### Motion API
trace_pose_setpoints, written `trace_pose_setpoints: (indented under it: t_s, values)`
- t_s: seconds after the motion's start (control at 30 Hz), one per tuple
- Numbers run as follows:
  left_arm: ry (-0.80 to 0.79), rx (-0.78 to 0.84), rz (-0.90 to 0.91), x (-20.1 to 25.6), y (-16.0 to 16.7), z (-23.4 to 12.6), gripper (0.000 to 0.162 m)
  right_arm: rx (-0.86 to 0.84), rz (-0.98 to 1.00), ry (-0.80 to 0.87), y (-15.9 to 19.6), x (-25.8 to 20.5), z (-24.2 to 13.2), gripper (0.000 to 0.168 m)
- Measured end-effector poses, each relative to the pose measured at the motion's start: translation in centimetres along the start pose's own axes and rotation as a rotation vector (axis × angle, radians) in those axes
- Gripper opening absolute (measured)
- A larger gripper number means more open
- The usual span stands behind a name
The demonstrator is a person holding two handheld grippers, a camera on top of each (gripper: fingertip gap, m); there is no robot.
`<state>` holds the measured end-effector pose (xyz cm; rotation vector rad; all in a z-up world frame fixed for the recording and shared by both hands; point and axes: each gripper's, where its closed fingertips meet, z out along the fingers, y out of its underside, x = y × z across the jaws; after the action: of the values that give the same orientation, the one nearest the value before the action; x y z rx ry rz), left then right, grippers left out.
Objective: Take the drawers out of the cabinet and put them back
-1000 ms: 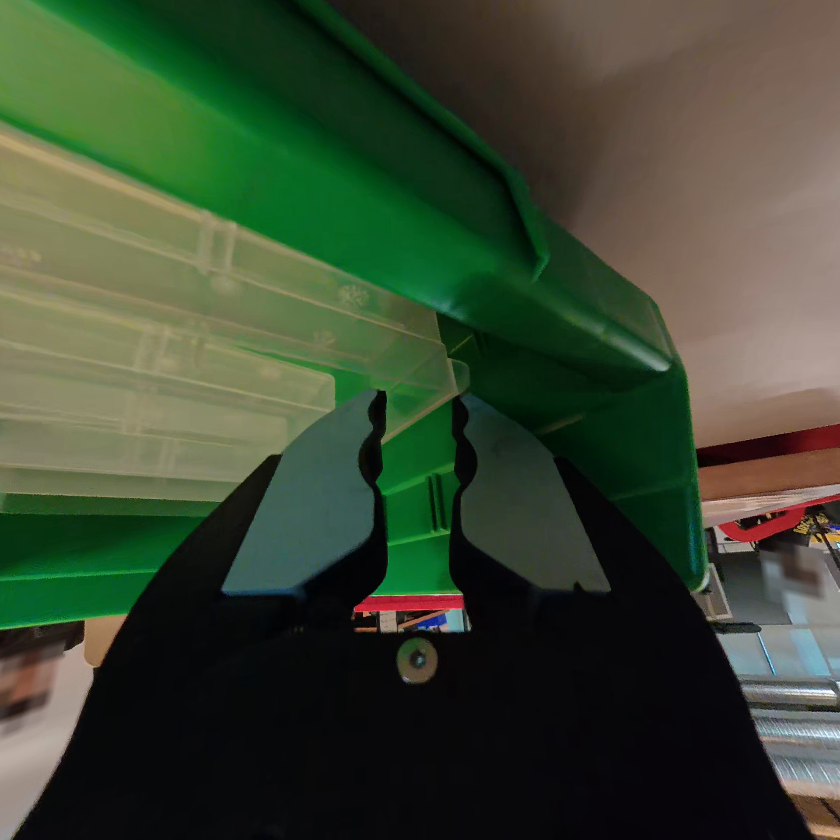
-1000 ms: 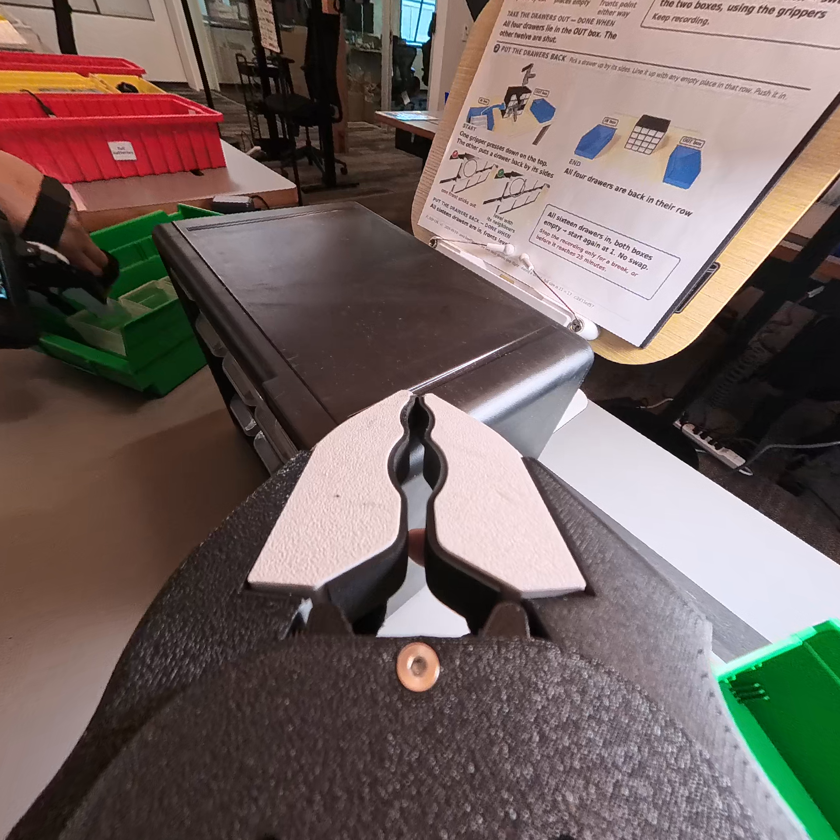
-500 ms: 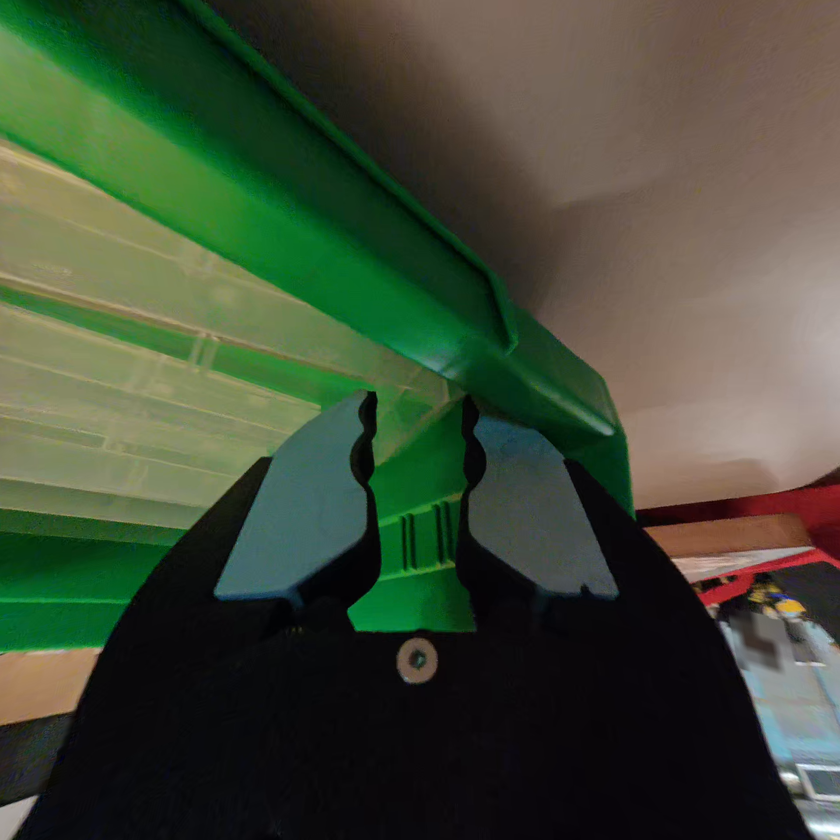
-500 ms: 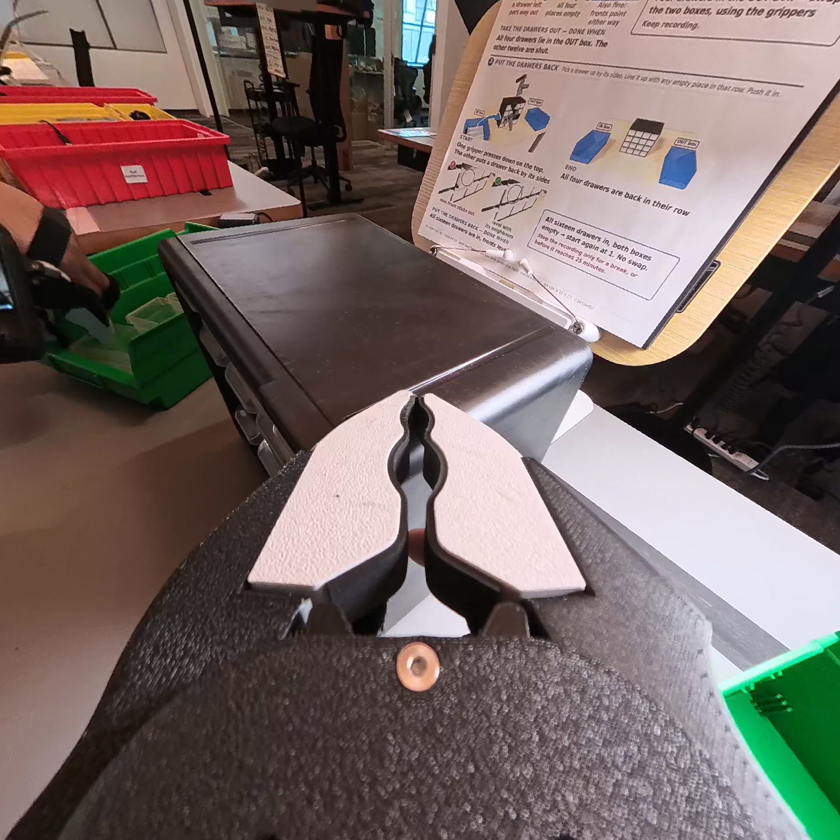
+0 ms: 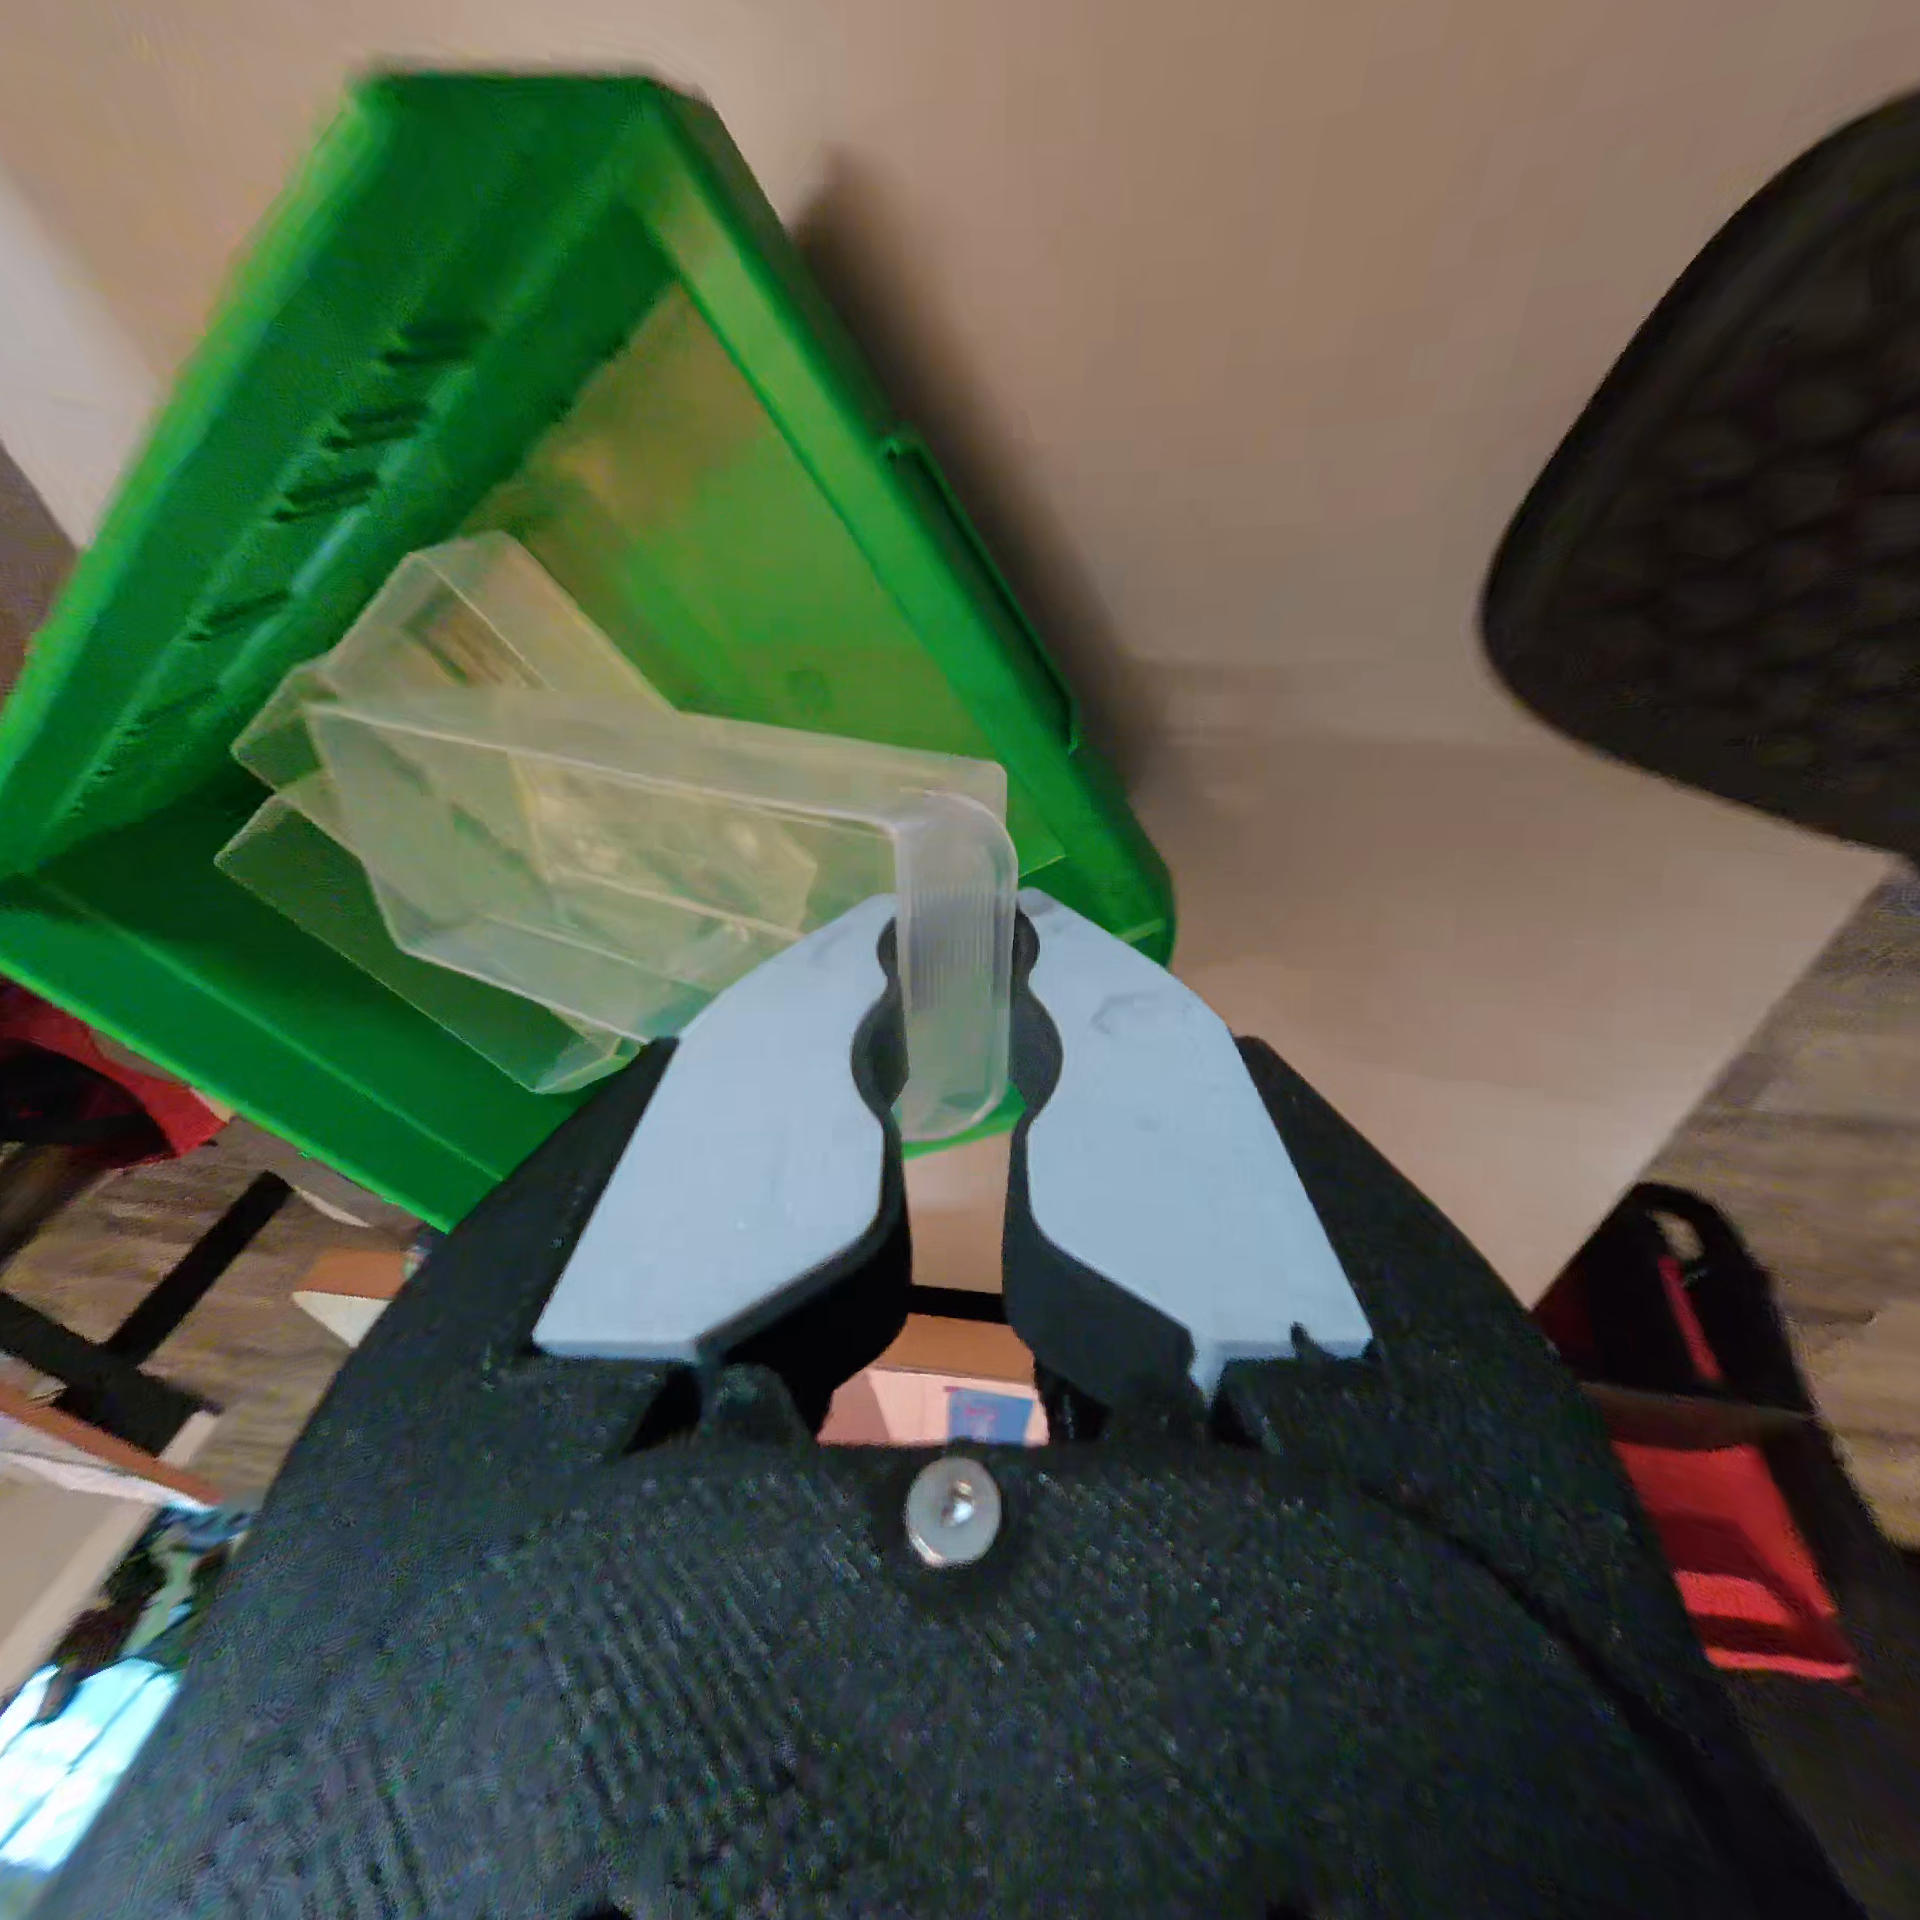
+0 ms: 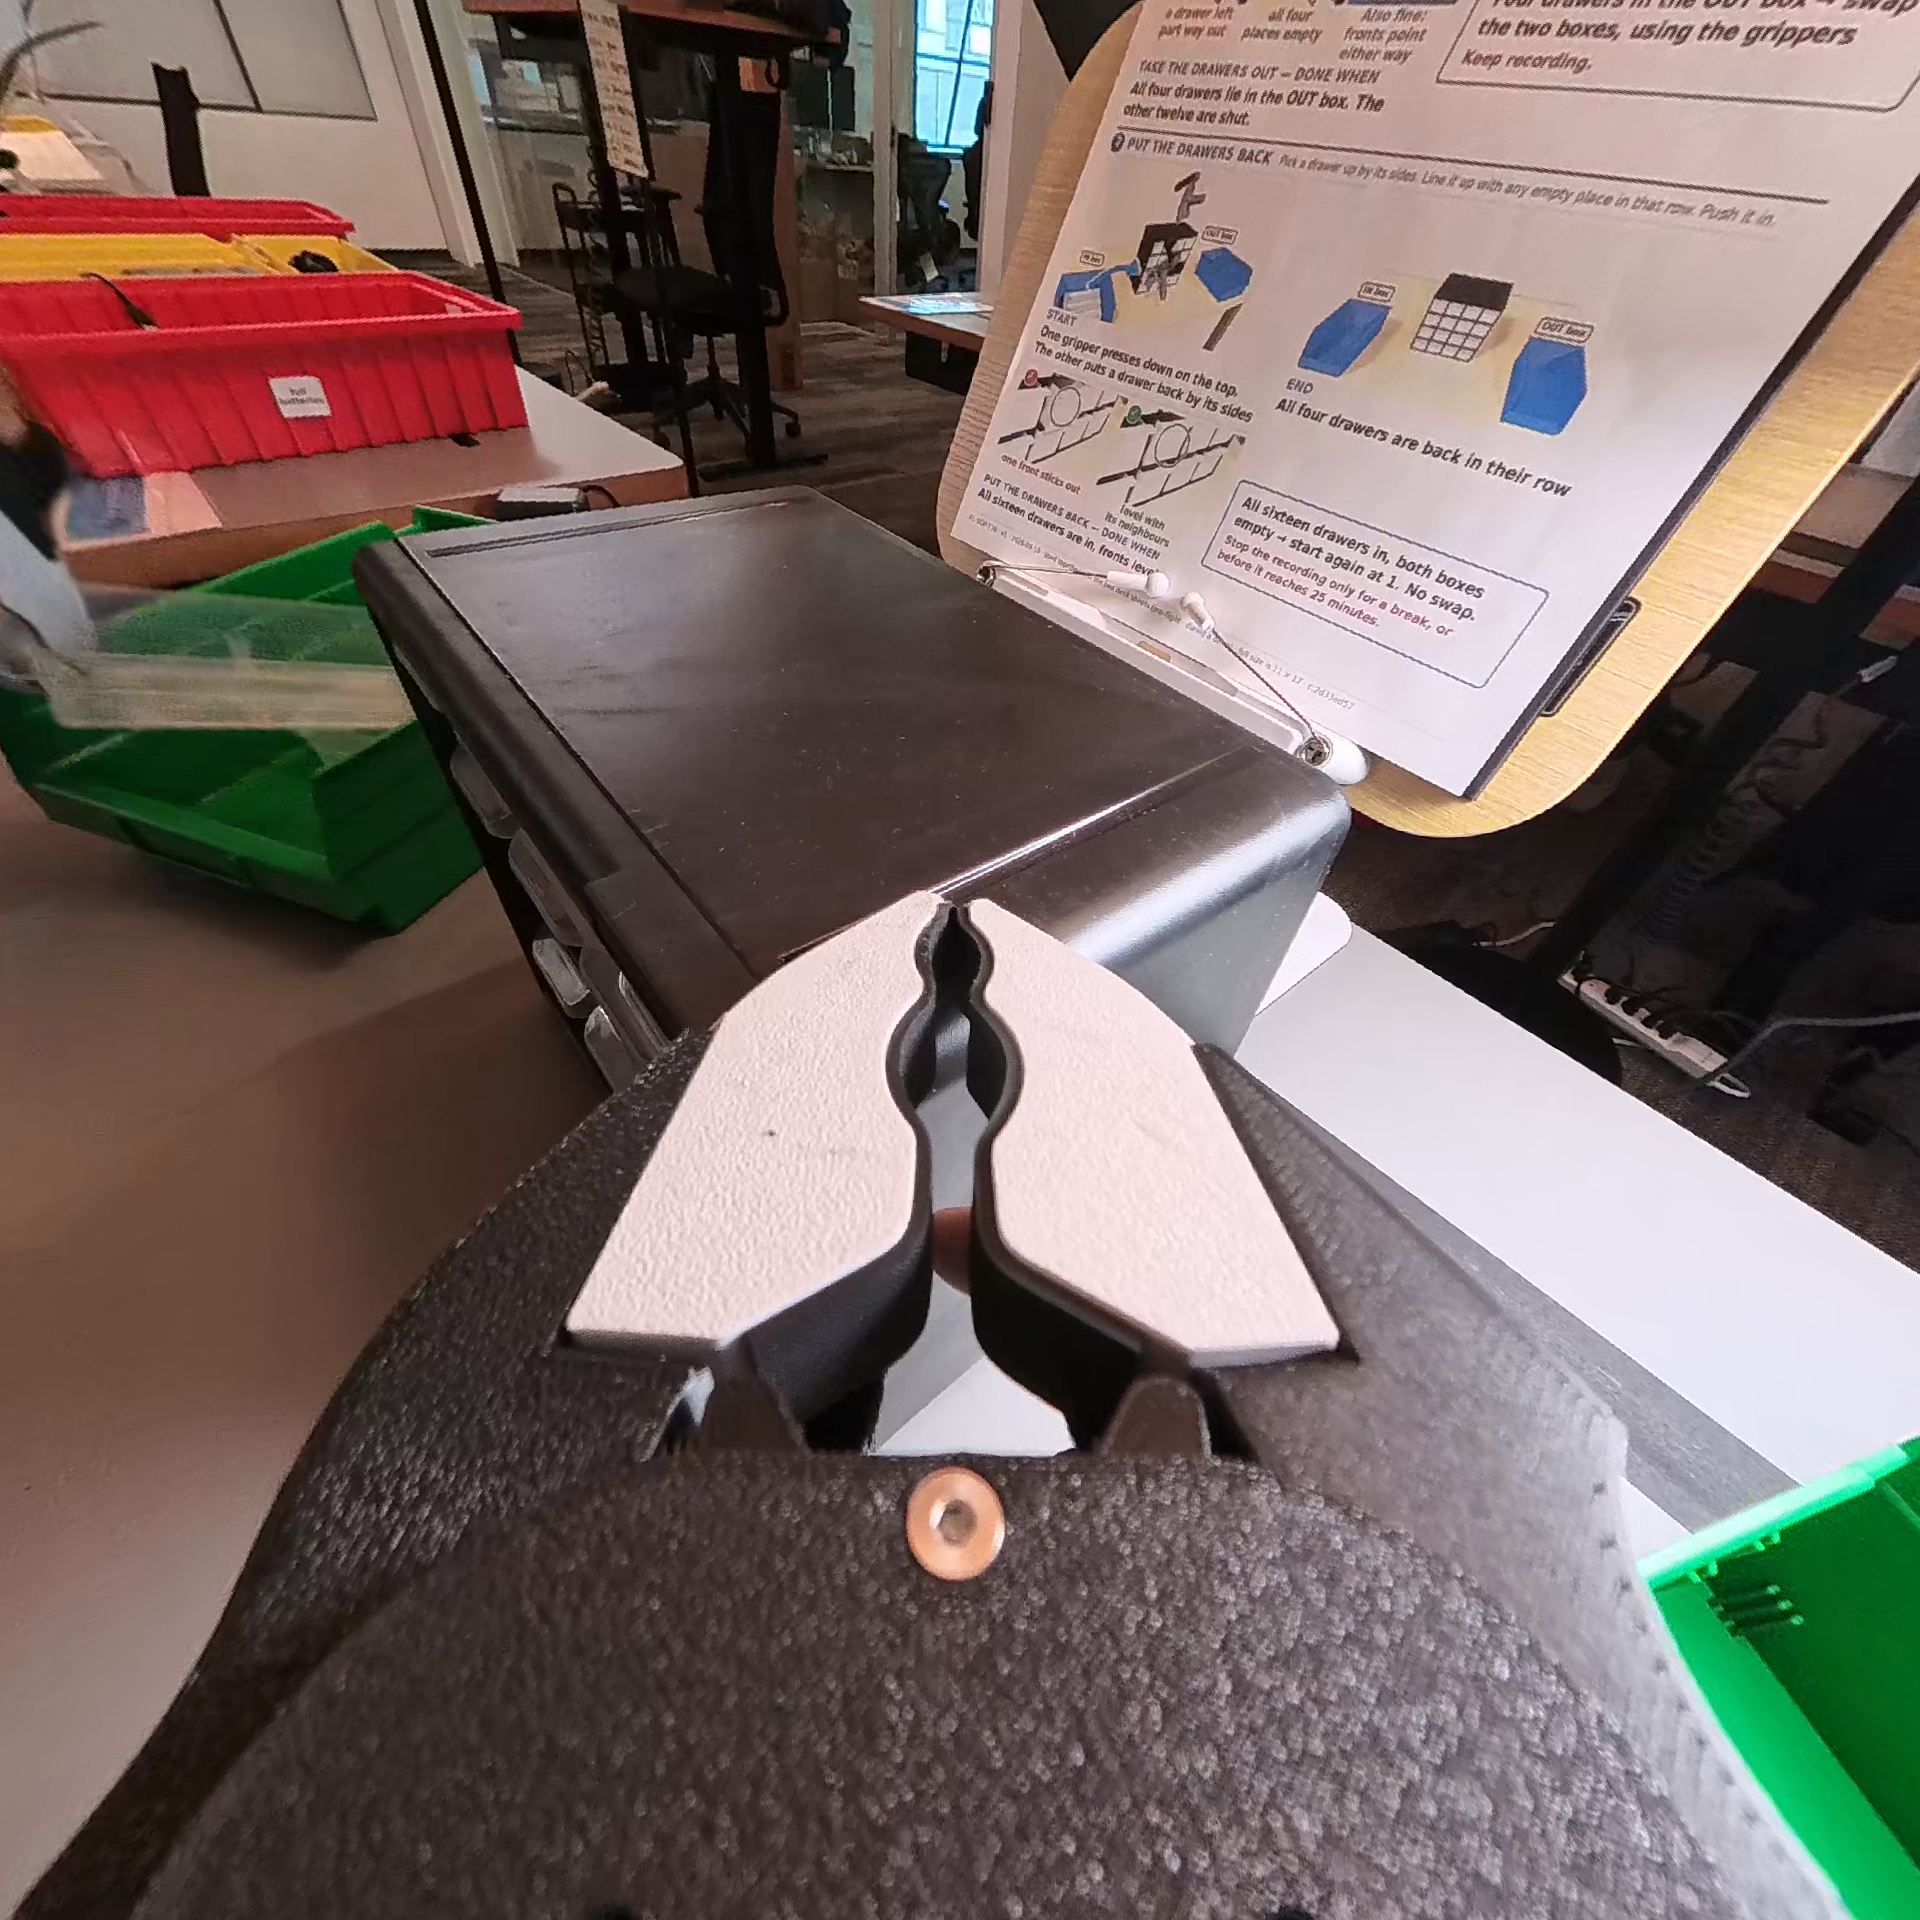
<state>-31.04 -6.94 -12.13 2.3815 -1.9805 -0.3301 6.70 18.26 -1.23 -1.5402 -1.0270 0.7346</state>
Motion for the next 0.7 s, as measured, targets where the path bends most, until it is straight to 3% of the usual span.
trace_pose_setpoints:
  t_s: [0.17,0.33,0.53,0.7]
  values:
    - [0.014,0.134,-0.101,1.2,-4.0,-5.6,0.015,0.001,0.004,0.001,0.0,0.0,0.0,0.0]
    - [0.103,0.309,-0.145,3.1,-10.1,-9.1,0.015,0.008,0.014,-0.001,0.0,0.0,0.0,0.0]
    - [0.201,0.426,-0.116,3.9,-16.9,-9.9,0.015,0.01,0.017,-0.003,0.0,0.0,0.0,0.0]
    - [0.213,0.405,-0.101,2.4,-20.7,-7.7,0.015,0.016,0.021,-0.004,0.0,0.0,0.0,0.0]
